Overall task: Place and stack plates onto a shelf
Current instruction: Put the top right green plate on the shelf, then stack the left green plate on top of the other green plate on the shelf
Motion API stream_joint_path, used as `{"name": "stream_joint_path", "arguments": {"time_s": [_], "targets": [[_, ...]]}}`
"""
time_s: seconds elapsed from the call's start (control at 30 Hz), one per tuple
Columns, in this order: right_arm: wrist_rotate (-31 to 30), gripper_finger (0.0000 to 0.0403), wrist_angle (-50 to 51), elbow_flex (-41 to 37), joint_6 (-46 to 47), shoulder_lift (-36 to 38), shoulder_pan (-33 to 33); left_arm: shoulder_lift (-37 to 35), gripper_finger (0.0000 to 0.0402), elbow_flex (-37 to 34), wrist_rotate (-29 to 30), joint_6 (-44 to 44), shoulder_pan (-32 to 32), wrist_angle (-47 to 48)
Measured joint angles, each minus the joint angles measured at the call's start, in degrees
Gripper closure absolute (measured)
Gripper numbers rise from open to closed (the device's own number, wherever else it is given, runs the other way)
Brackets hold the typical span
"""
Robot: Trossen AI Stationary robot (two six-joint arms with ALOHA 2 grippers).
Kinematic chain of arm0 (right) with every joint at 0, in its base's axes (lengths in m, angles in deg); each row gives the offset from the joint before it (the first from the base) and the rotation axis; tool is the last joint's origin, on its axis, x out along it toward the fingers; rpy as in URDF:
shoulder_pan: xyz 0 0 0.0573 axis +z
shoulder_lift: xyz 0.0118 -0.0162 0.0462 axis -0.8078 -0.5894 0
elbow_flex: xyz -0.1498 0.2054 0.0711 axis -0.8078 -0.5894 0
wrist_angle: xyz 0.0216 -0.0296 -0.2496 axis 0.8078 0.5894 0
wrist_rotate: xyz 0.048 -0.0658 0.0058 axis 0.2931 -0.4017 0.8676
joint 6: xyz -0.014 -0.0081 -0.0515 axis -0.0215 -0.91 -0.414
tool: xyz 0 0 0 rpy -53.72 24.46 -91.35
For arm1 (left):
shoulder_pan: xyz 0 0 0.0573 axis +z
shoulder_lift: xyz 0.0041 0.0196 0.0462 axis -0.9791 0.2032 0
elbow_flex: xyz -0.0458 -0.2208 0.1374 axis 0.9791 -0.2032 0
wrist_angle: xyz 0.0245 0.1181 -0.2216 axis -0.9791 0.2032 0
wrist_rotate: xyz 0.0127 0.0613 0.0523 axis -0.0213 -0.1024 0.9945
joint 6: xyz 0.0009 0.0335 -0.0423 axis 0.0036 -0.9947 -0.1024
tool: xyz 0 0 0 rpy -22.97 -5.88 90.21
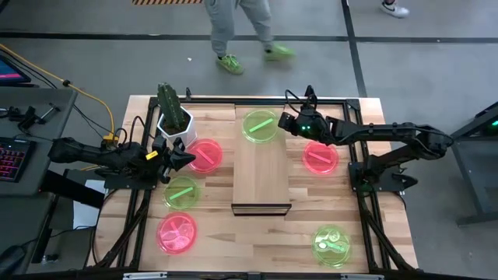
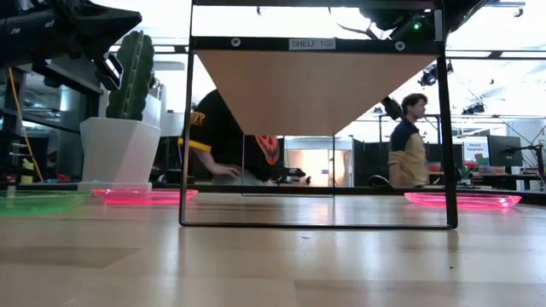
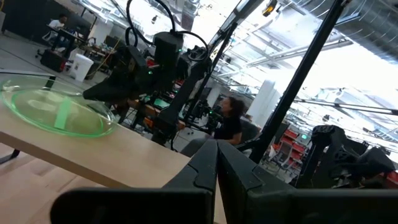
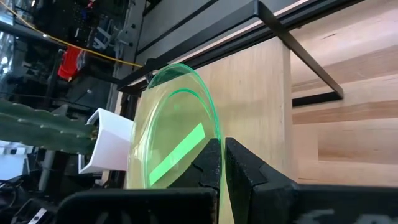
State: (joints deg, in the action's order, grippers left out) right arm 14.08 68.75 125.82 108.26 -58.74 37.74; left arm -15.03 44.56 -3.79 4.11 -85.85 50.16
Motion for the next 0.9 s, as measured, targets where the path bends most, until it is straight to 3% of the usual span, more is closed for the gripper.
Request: {"name": "stream_joint_path", "arguments": {"time_s": [0.3,0.63,0.9], "targets": [[-0.85,0.0393,0.42,0.00,-0.09,0.00,0.00,0.00,0.0398,0.00,0.00,0.02,0.00,0.02],[0.05,0.0291,-0.32,0.00,-2.99,0.53,-0.20,0.00,0.0398,0.00,0.00,0.00,0.00,0.00],[2.32,0.0246,4.11,0.02,-13.21,9.00,-2.65,0.01,0.0398,0.02,0.00,0.00,0.00,0.00]]}}
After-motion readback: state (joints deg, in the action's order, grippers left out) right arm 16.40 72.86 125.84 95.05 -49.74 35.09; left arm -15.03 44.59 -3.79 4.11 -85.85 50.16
